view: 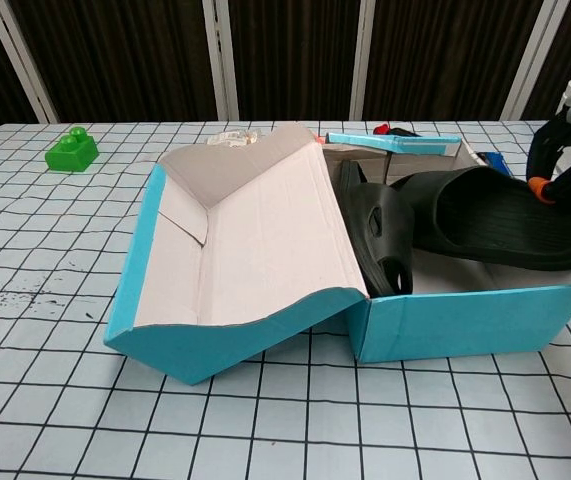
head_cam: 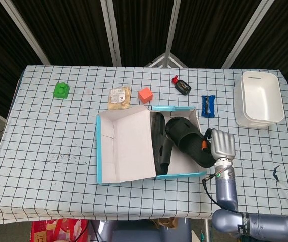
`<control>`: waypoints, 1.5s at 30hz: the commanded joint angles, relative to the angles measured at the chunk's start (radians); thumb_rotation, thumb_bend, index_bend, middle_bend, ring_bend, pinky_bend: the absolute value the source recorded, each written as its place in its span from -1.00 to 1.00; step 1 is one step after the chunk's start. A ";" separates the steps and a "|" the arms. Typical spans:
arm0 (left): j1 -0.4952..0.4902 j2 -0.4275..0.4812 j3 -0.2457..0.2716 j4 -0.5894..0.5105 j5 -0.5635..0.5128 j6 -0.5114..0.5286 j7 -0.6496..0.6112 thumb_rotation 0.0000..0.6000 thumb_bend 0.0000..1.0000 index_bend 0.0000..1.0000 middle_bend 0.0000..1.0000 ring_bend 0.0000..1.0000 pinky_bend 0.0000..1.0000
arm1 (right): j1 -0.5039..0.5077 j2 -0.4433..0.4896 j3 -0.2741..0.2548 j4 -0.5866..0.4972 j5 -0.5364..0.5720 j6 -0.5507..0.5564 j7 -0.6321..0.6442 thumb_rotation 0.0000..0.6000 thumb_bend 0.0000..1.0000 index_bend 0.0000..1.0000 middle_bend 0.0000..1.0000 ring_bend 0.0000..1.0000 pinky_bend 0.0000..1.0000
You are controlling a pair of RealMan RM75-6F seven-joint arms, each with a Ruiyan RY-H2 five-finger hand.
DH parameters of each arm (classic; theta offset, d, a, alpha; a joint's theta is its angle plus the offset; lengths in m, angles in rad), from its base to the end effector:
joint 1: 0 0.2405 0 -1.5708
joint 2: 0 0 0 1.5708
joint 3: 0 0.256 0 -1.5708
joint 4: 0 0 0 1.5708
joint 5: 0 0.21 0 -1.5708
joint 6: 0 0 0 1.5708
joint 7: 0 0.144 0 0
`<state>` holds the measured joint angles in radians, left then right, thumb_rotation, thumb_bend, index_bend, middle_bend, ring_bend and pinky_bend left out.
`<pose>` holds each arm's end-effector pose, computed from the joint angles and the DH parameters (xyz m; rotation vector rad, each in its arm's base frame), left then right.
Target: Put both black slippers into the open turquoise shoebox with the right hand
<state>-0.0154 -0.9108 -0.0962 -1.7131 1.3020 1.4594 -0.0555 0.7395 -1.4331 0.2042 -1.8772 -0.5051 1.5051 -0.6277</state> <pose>-0.3358 0.1645 0.2312 -1.1717 -0.9510 -0.7556 -0.1701 -0.3152 0.0572 1.2883 -1.1527 0.7049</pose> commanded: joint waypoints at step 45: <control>-0.001 0.014 -0.002 0.012 -0.005 -0.014 -0.050 1.00 -0.27 -0.80 -1.00 -1.00 -0.97 | 0.038 -0.183 0.150 -0.105 -0.012 0.080 -0.223 1.00 -0.03 0.14 -0.02 0.25 0.76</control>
<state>-0.0161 -0.8962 -0.0984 -1.7011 1.2964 1.4461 -0.1056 0.7761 -1.6061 0.3553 -1.9805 -0.5068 1.5918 -0.8629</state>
